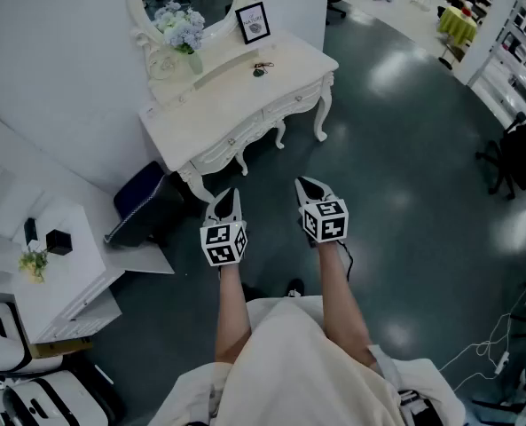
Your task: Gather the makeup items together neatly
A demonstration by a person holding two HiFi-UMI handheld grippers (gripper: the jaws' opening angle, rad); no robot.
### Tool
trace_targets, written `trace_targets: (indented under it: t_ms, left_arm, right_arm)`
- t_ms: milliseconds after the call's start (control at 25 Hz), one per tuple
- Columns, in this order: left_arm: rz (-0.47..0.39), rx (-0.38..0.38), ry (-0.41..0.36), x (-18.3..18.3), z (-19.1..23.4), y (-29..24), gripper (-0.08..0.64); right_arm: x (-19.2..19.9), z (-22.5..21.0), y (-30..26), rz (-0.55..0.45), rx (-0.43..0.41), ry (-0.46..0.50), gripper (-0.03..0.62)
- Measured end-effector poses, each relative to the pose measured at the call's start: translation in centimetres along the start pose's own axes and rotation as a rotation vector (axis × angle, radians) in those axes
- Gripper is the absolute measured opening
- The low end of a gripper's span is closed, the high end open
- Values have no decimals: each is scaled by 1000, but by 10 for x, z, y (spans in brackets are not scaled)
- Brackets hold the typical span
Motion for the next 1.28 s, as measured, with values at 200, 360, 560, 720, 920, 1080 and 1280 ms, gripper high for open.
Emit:
trace_targets:
  t_ms: [200,360,560,720,920,1080,1280]
  left_arm:
    - [0,7,-8,0,-10,-7,14]
    - [-1,5,-2,1,-17,-11,14]
    - [3,8,-22,-3,-19,-14,15]
    - [-4,-10,-17,-3,-6,-21,15]
    - [7,-33,-7,-2,20,-43,15]
    - [7,-43,1,-10,35,-72,15]
    - [3,-42,0,-20,53,-115,14]
  right_arm:
    - [-2,-7,2,-5,-6,1,39]
    - [-3,-14,4,0,-6,11,40]
    - [-10,-25,4,-17,10,-15,40]
    - [-16,-29,-11,-29,2,-20,40]
    - [-18,-35,-44,-22,-4,-47,40]
    - [-24,-43,-75,19,-4,-53,40]
    - [-34,-57,-115,28,-15,-57,40]
Point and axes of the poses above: the fingertips, and each gripper's own axes: y backward along the fingers, z to its left, x out of its underside, the point moved 5 cm from there along y, backward along the fingers, and after that the axes turned 6 degrees about -z, right-handed, at the moved point
